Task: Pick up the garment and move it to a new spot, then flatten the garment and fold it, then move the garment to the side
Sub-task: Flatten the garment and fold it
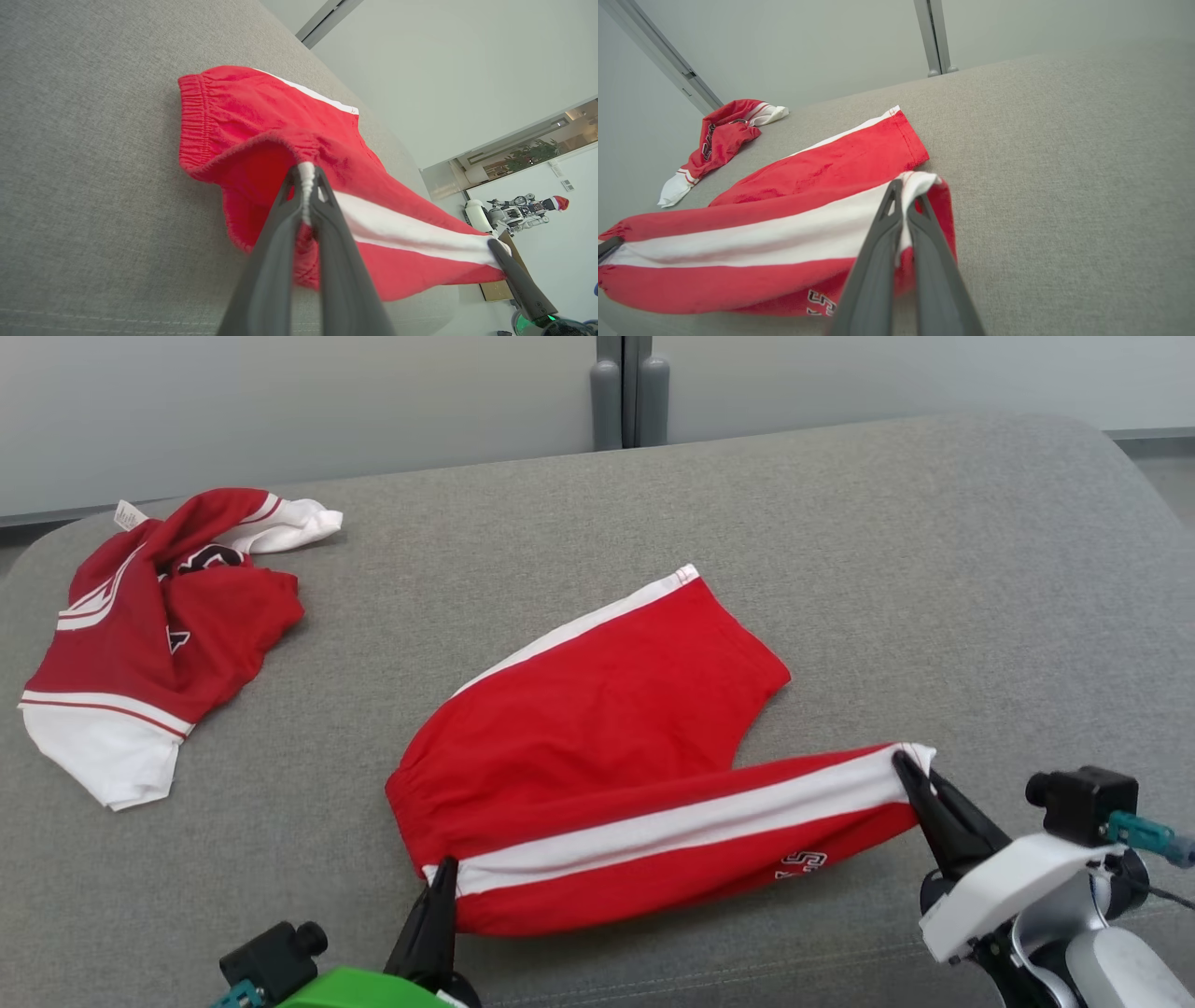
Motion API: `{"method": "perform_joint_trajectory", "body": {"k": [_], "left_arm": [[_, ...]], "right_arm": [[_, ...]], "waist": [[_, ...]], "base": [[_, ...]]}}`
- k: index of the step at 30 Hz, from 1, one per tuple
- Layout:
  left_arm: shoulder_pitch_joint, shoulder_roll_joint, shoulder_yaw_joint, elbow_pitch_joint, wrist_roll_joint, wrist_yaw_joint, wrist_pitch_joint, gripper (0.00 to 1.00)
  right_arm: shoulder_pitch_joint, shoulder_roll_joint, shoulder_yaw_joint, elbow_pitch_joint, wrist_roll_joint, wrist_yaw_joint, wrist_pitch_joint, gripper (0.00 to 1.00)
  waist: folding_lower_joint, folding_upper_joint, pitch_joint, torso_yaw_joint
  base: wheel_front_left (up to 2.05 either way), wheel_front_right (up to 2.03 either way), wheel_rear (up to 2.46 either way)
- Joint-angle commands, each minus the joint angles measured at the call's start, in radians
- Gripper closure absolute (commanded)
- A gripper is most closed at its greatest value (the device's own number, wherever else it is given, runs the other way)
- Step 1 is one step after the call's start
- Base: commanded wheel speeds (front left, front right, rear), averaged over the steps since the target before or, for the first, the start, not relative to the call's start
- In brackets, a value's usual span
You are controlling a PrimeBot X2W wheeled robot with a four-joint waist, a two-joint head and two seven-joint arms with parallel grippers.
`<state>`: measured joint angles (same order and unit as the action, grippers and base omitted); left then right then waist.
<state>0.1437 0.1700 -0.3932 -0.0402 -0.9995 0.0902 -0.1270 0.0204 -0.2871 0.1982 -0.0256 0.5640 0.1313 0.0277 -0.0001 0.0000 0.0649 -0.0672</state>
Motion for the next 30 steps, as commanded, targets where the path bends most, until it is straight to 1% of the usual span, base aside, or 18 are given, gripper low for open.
{"method": "perform_joint_trajectory", "body": {"k": [1,6,7,9,12,15,18,19,20,25,30], "left_arm": [[-0.048,-0.015,0.0,0.009,-0.012,0.026,0.025,1.0],[-0.14,-0.034,-0.007,0.041,0.001,0.075,0.069,1.0],[-0.14,-0.034,-0.007,0.041,0.001,0.075,0.069,1.0],[-0.183,-0.044,-0.001,0.06,-0.005,0.096,0.085,1.0],[-0.25,-0.053,0.011,0.1,-0.012,0.131,0.109,1.0],[-0.32,-0.064,0.028,0.142,-0.017,0.156,0.121,1.0],[-0.386,-0.08,0.037,0.19,-0.03,0.171,0.124,1.0],[-0.431,-0.091,0.044,0.22,-0.039,0.177,0.115,1.0],[-0.453,-0.094,0.044,0.238,-0.04,0.179,0.112,1.0],[-0.548,-0.112,0.016,0.323,-0.064,0.181,0.097,1.0],[-0.617,-0.117,-0.017,0.409,-0.095,0.194,0.07,1.0]], "right_arm": [[-0.068,-0.01,0.008,0.043,0.013,-0.001,0.011,1.0],[-0.23,-0.033,0.045,0.157,0.028,-0.001,0.024,1.0],[-0.23,-0.033,0.045,0.157,0.028,-0.001,0.024,1.0],[-0.297,-0.045,0.063,0.208,0.034,-0.001,0.031,1.0],[-0.402,-0.062,0.1,0.284,0.046,-0.001,0.042,1.0],[-0.509,-0.073,0.147,0.359,0.064,-0.001,0.055,1.0],[-0.612,-0.079,0.189,0.438,0.088,-0.001,0.058,1.0],[-0.676,-0.082,0.219,0.49,0.101,-0.001,0.056,1.0],[-0.707,-0.082,0.232,0.518,0.11,-0.001,0.054,1.0],[-0.833,-0.086,0.299,0.647,0.149,-0.001,0.048,1.0],[-0.922,-0.083,0.358,0.755,0.189,-0.001,0.041,1.0]], "waist": [[0.0001,0.0,0.014,0.029],[0.0001,0.0,0.047,0.07],[0.0001,0.0,0.047,0.07],[0.0001,0.0,0.064,0.088],[0.0001,0.0,0.094,0.111],[0.0001,0.0,0.129,0.132],[0.0001,0.0,0.168,0.155],[0.0001,0.0,0.193,0.17],[0.0001,0.0,0.206,0.177],[0.0001,0.0,0.252,0.21],[0.0001,0.0,0.274,0.224]], "base": [[0.0,0.0,0.0],[0.0,0.0,0.0],[0.0,0.0,0.0],[0.0,0.0,0.0],[0.0,0.0,0.0],[0.0,0.0,0.0],[0.0,0.0,0.0],[0.0,0.0,0.0],[0.0,0.0,0.0],[0.0,0.0,0.0],[0.0,0.0,0.0]]}}
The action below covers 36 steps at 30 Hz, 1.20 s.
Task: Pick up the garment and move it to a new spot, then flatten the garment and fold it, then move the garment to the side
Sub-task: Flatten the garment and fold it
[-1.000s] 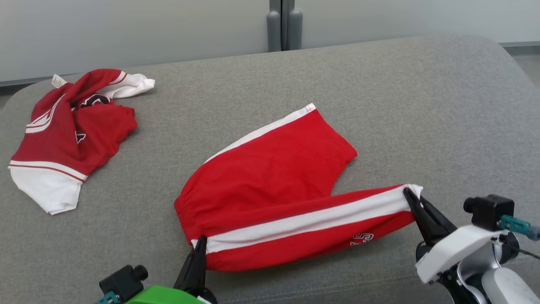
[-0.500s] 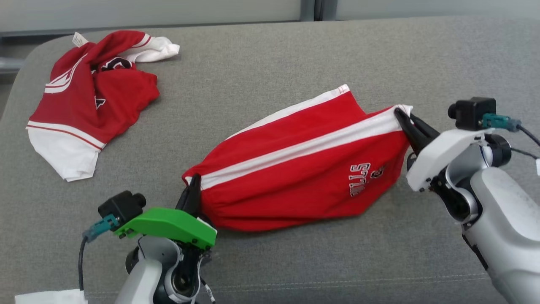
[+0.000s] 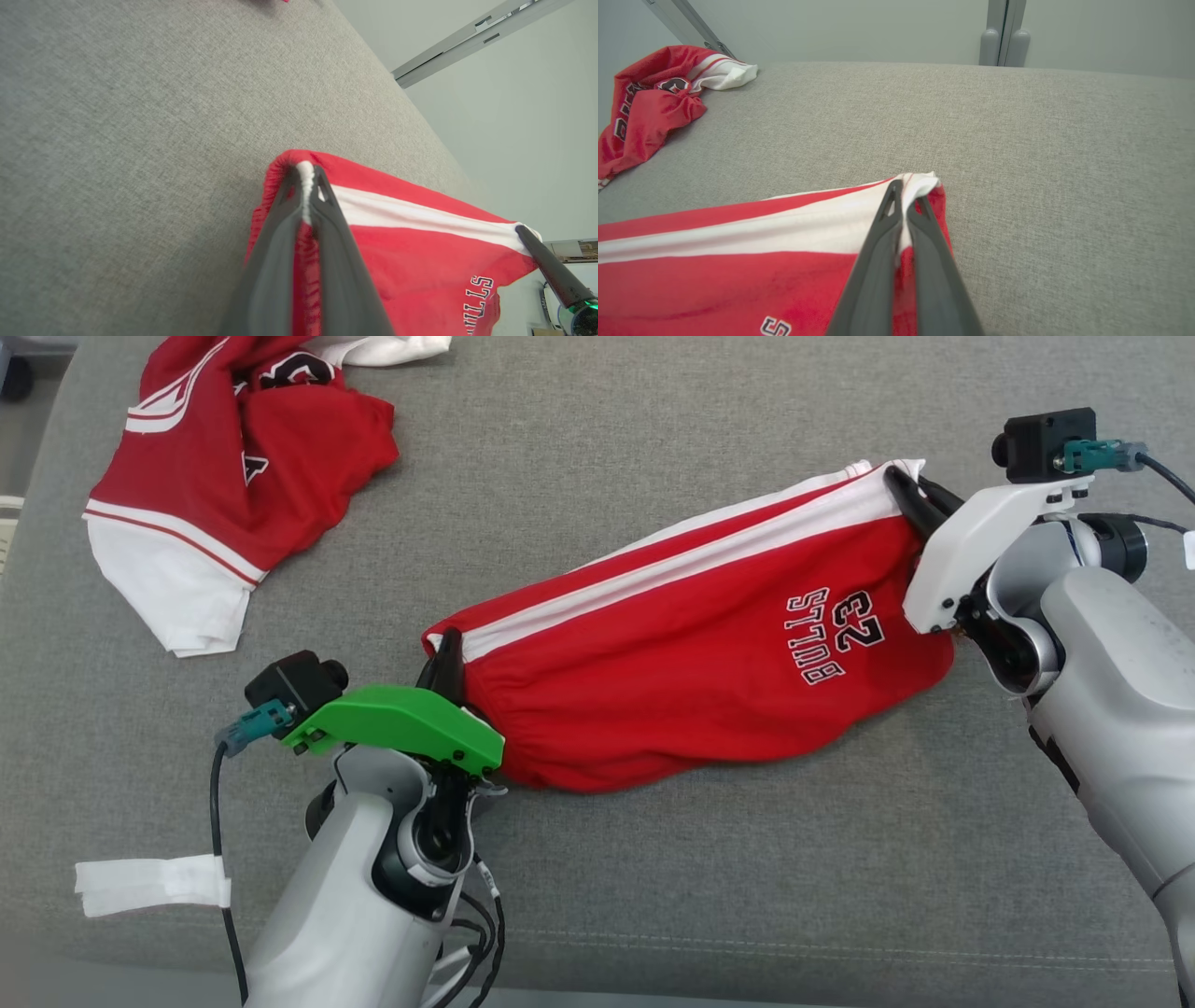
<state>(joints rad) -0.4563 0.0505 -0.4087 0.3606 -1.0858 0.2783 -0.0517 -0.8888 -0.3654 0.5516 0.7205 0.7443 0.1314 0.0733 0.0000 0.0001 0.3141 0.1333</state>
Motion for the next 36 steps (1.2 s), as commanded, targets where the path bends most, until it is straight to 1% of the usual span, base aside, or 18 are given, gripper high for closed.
{"method": "perform_joint_trajectory", "body": {"k": [1,8,9,10,11,12,13,14,15,16,17,20,22,25,29,34,36], "left_arm": [[-0.028,0.003,-0.006,0.024,-0.015,0.004,-0.012,1.0],[-0.088,0.002,-0.068,0.09,-0.053,-0.001,-0.044,1.0],[-0.096,0.002,-0.074,0.097,-0.058,0.0,-0.05,0.73],[-0.106,0.002,-0.083,0.106,-0.059,0.0,-0.054,0.65],[-0.116,0.002,-0.091,0.115,-0.061,0.002,-0.06,0.32],[-0.125,0.002,-0.097,0.121,-0.063,0.004,-0.066,0.23],[-0.133,0.002,-0.102,0.129,-0.067,0.005,-0.071,0.18],[-0.141,0.002,-0.106,0.139,-0.068,0.007,-0.074,0.06],[-0.15,0.002,-0.115,0.15,-0.059,0.011,-0.079,0.0],[-0.16,0.002,-0.125,0.161,-0.047,0.01,-0.081,0.0],[-0.166,0.002,-0.128,0.17,-0.045,0.007,-0.082,0.0],[-0.177,0.01,-0.139,0.185,-0.028,0.002,-0.086,0.0],[-0.183,0.029,-0.158,0.197,0.0,-0.005,-0.094,0.0],[-0.176,0.057,-0.189,0.202,0.034,-0.012,-0.098,0.0],[-0.135,0.102,-0.229,0.184,0.06,-0.02,-0.056,0.0],[-0.084,0.164,-0.239,0.117,0.064,-0.001,-0.03,0.0],[-0.06,0.199,-0.239,0.077,0.071,0.009,-0.023,0.0]], "right_arm": [[-0.026,-0.003,0.019,0.025,0.017,-0.001,-0.006,1.0],[-0.094,-0.003,0.116,0.104,0.07,-0.001,-0.018,1.0],[-0.102,-0.004,0.127,0.113,0.078,-0.001,-0.024,1.0],[-0.109,-0.005,0.138,0.124,0.082,-0.001,-0.03,1.0],[-0.117,-0.006,0.15,0.133,0.085,-0.001,-0.038,0.92],[-0.123,-0.004,0.161,0.141,0.091,-0.001,-0.04,0.84],[-0.129,-0.002,0.176,0.144,0.096,-0.001,-0.041,0.77],[-0.136,-0.002,0.192,0.144,0.101,-0.001,-0.044,0.69],[-0.142,-0.004,0.206,0.15,0.11,-0.001,-0.044,0.54],[-0.148,-0.005,0.22,0.153,0.117,-0.001,-0.046,0.03],[-0.157,-0.007,0.227,0.157,0.125,-0.001,-0.056,0.0],[-0.167,-0.008,0.243,0.163,0.145,-0.001,-0.069,0.0],[-0.173,-0.015,0.263,0.165,0.161,-0.001,-0.08,0.0],[-0.181,-0.041,0.297,0.161,0.178,-0.001,-0.095,0.0],[-0.169,-0.079,0.341,0.147,0.201,-0.001,-0.114,0.0],[-0.142,-0.128,0.389,0.122,0.232,-0.001,-0.134,0.0],[-0.13,-0.148,0.404,0.116,0.246,-0.001,-0.14,0.0]], "waist": [[0.0,-0.0001,0.027,0.025],[0.0,-0.0001,0.035,0.025],[0.0,-0.0001,0.035,0.024],[0.0,-0.0001,0.035,0.024],[0.0,-0.0001,0.035,0.023],[0.0,-0.0001,0.036,0.023],[0.0,-0.0001,0.036,0.022],[0.0,-0.0001,0.037,0.022],[0.0,-0.0001,0.038,0.021],[0.0,-0.0001,0.038,0.02],[0.0,-0.0001,0.039,0.019],[0.0,-0.0001,0.037,0.017],[0.0,-0.0001,0.031,0.015],[0.0,-0.0001,0.018,0.009],[0.0,-0.0001,-0.004,0.0],[0.0,-0.0001,-0.032,-0.013],[0.0,-0.0001,-0.042,-0.015]], "base": [[0.0,0.0,0.0],[0.0,0.0,0.0],[0.0,0.0,0.0],[0.0,0.0,0.0],[0.0,0.0,0.0],[0.0,0.0,0.0],[0.0,0.0,0.0],[0.0,0.0,0.0],[0.0,0.0,0.0],[0.0,0.0,0.0],[0.0,0.0,0.0],[0.0,0.0,0.0],[0.0,0.0,0.0],[0.0,0.0,0.0],[0.0,0.0,0.0],[0.0,0.0,0.0],[0.0,0.0,0.0]]}}
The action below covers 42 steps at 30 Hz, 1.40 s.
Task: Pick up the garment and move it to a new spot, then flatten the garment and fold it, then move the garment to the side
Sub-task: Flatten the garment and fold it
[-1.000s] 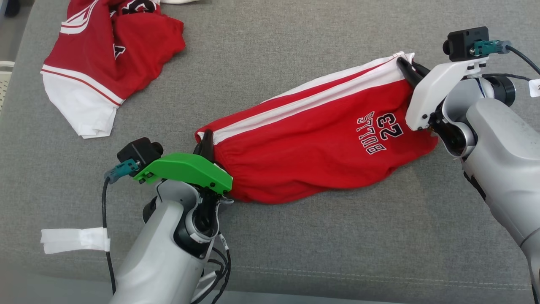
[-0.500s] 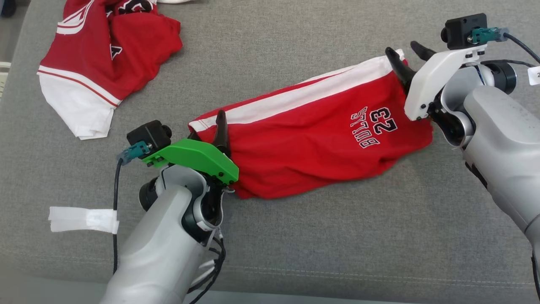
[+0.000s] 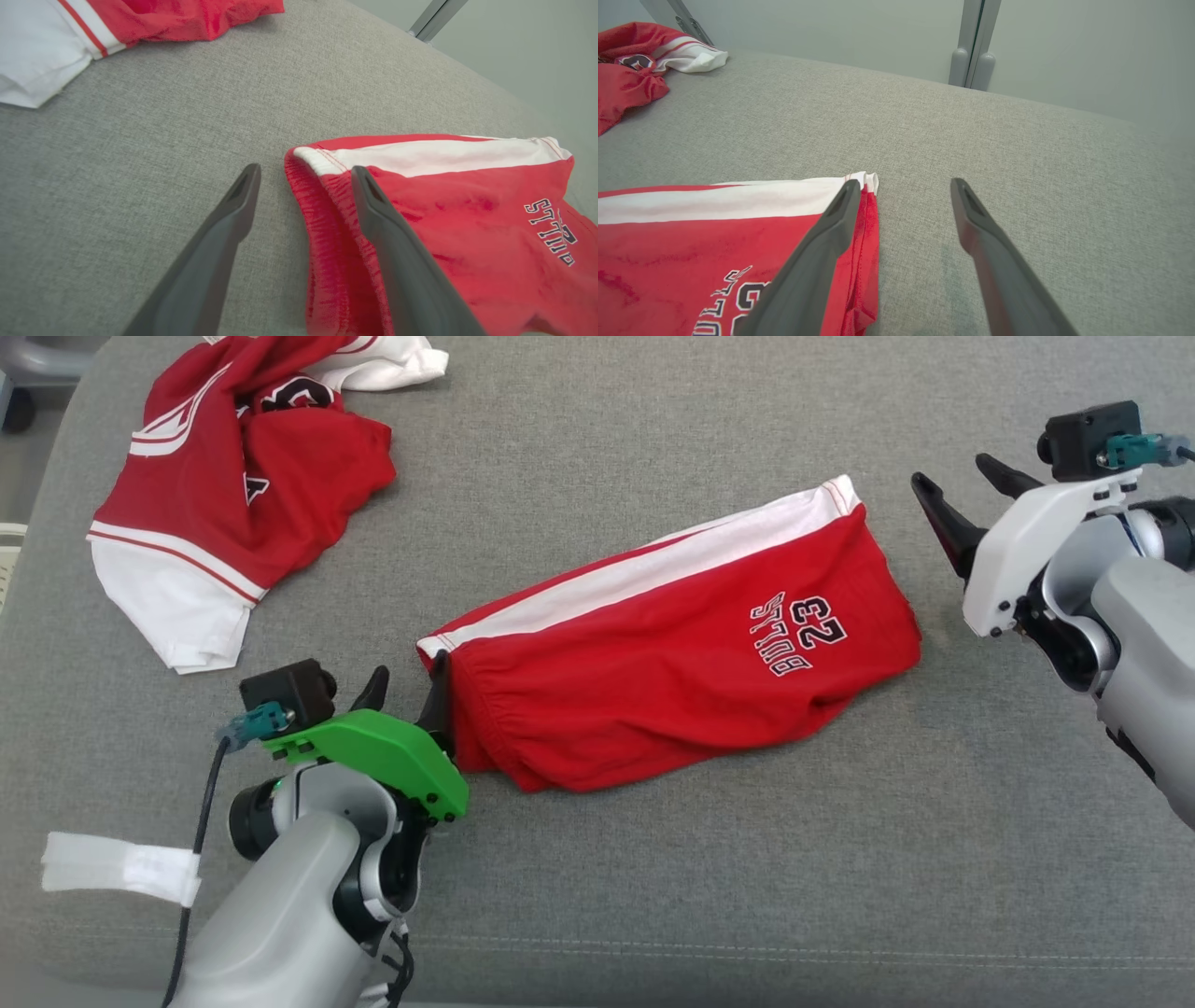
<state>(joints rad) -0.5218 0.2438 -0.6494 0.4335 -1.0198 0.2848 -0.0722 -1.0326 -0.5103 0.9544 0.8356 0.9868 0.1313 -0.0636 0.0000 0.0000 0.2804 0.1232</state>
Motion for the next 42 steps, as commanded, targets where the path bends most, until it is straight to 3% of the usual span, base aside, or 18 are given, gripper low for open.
{"method": "perform_joint_trajectory", "body": {"k": [1,7,14,27,37,38,39,41,42], "left_arm": [[0.019,0.021,0.005,-0.019,0.008,0.009,-0.004,0.0],[0.096,0.11,0.012,-0.177,0.076,0.07,-0.079,0.0],[0.143,0.151,-0.015,-0.307,0.165,0.131,-0.138,0.0],[0.164,0.171,-0.023,-0.335,0.17,0.132,-0.14,0.0],[0.191,0.167,-0.007,-0.339,0.155,0.138,-0.153,0.0],[0.194,0.168,-0.005,-0.34,0.153,0.139,-0.154,0.0],[0.199,0.17,-0.003,-0.341,0.153,0.14,-0.156,0.0],[0.207,0.174,0.0,-0.343,0.152,0.143,-0.158,0.0],[0.211,0.177,0.003,-0.345,0.149,0.144,-0.157,0.0]], "right_arm": [[0.02,-0.01,0.007,-0.001,0.012,-0.001,-0.01,0.0],[0.083,-0.026,0.02,0.009,0.066,-0.001,-0.039,0.0],[0.153,-0.01,0.035,0.035,0.118,-0.001,-0.054,0.0],[0.166,0.013,0.058,0.153,0.164,-0.001,-0.017,0.0],[0.197,0.047,0.059,0.206,0.213,-0.001,0.033,0.02],[0.199,0.048,0.064,0.204,0.214,-0.001,0.036,0.31],[0.201,0.051,0.068,0.202,0.215,-0.001,0.037,0.54],[0.201,0.057,0.075,0.205,0.214,-0.001,0.031,0.75],[0.198,0.063,0.075,0.217,0.21,-0.001,0.008,1.0]], "waist": [[0.0,0.0,-0.014,-0.005],[0.0,0.0,-0.048,0.008],[0.0,0.0,-0.069,0.053],[0.0,0.0,-0.054,0.144],[0.0,0.0,-0.063,0.16],[0.0,0.0,-0.064,0.158],[0.0,0.0,-0.065,0.155],[0.0,0.0,-0.069,0.148],[0.0,0.0,-0.071,0.139]], "base": [[0.0,0.0,0.0],[0.0,0.0,0.0],[0.0,0.0,0.0],[0.0,0.0,0.0],[0.0,0.0,0.0],[0.0,0.0,0.0],[0.0,0.0,0.0],[0.0,0.0,0.0],[0.0,0.0,0.0]]}}
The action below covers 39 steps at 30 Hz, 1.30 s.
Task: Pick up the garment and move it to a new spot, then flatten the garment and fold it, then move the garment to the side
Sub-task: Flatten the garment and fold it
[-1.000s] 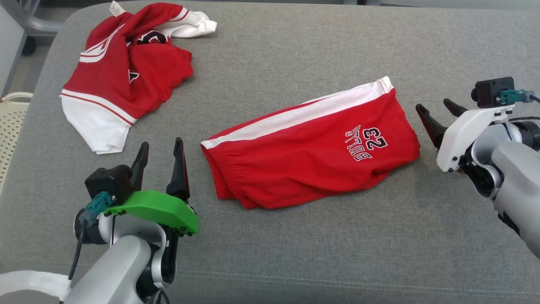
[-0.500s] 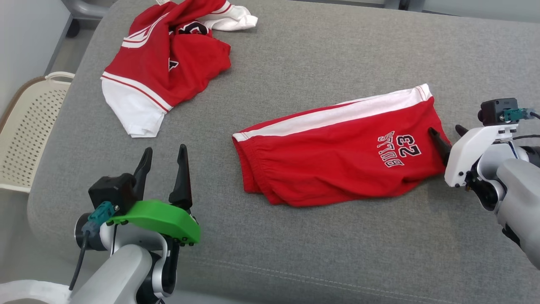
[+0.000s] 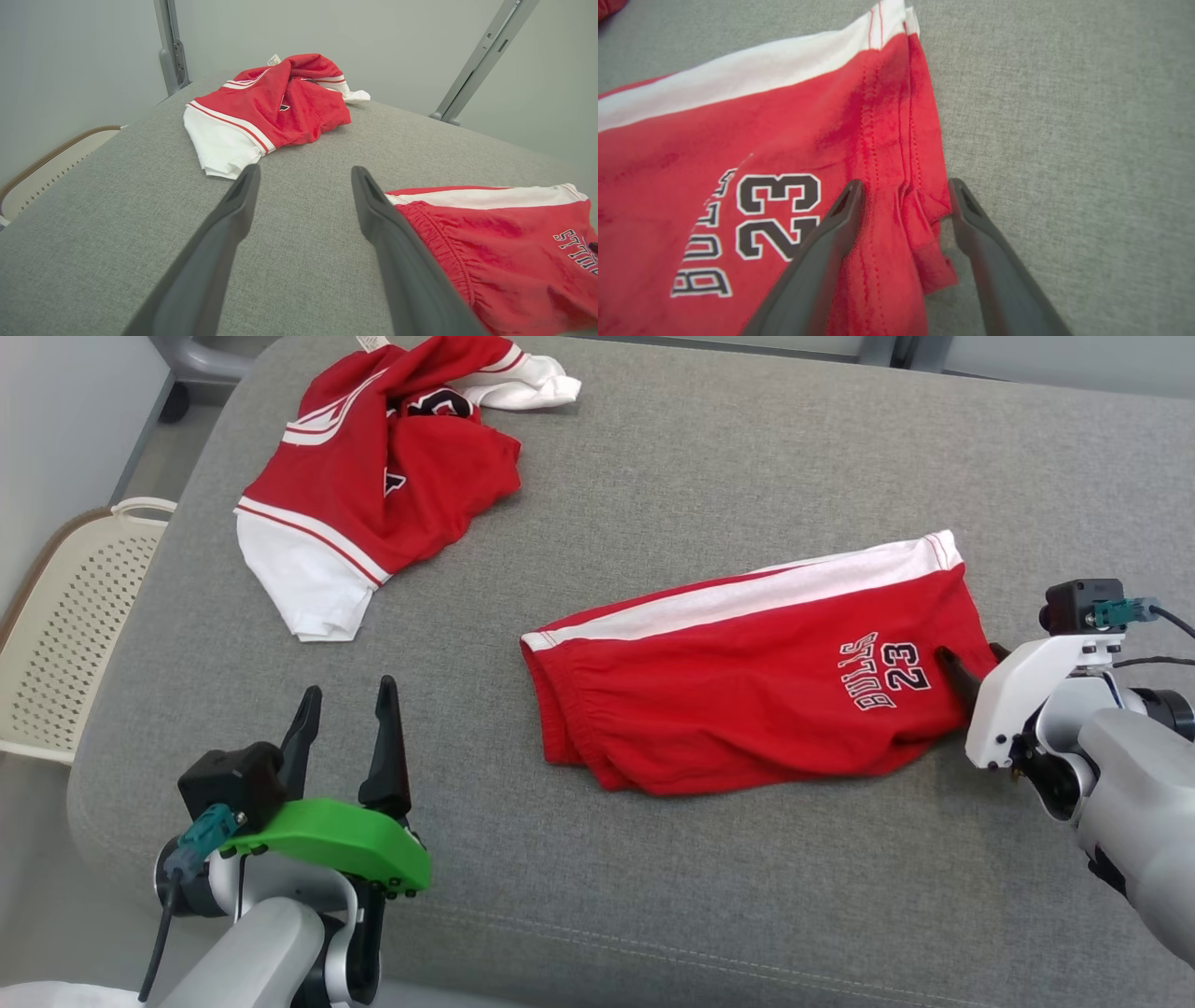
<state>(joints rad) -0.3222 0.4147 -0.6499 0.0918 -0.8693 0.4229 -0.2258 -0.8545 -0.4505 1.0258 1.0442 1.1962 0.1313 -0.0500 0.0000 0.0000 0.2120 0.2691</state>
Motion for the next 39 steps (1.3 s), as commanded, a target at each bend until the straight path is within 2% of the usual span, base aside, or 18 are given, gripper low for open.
{"method": "perform_joint_trajectory", "body": {"k": [1,9,18,25,32,39], "left_arm": [[0.013,0.008,0.004,-0.005,-0.003,0.006,-0.004,0.0],[0.026,0.021,0.001,-0.013,-0.004,0.01,0.003,0.0],[0.052,0.026,0.001,-0.025,-0.013,0.012,0.003,0.0],[0.077,0.035,0.009,-0.039,-0.025,0.016,0.001,0.0],[0.087,0.038,0.014,-0.05,-0.031,0.02,-0.001,0.0],[0.09,0.023,0.012,-0.044,-0.036,0.013,-0.004,0.0]], "right_arm": [[0.02,0.009,0.001,0.015,0.003,-0.001,-0.017,1.0],[0.054,0.028,-0.044,-0.01,0.078,-0.001,-0.086,1.0],[0.149,-0.031,-0.1,-0.112,0.169,-0.001,-0.168,1.0],[0.227,-0.056,-0.141,-0.134,0.208,-0.001,-0.202,1.0],[0.236,-0.047,-0.175,-0.138,0.196,-0.001,-0.215,1.0],[0.203,-0.043,-0.188,-0.182,0.131,-0.001,-0.217,1.0]], "waist": [[0.0,0.0,-0.004,-0.011],[0.0,0.0,-0.018,-0.066],[0.0,0.0,-0.044,-0.15],[0.0,0.0,-0.059,-0.208],[0.0,0.0,-0.069,-0.23],[0.0,0.0,-0.092,-0.226]], "base": [[0.0,0.0,0.0],[0.0,0.0,0.0],[0.0,0.0,0.0],[0.0,0.0,0.0],[0.0,0.0,0.0],[0.0,0.0,0.0]]}}
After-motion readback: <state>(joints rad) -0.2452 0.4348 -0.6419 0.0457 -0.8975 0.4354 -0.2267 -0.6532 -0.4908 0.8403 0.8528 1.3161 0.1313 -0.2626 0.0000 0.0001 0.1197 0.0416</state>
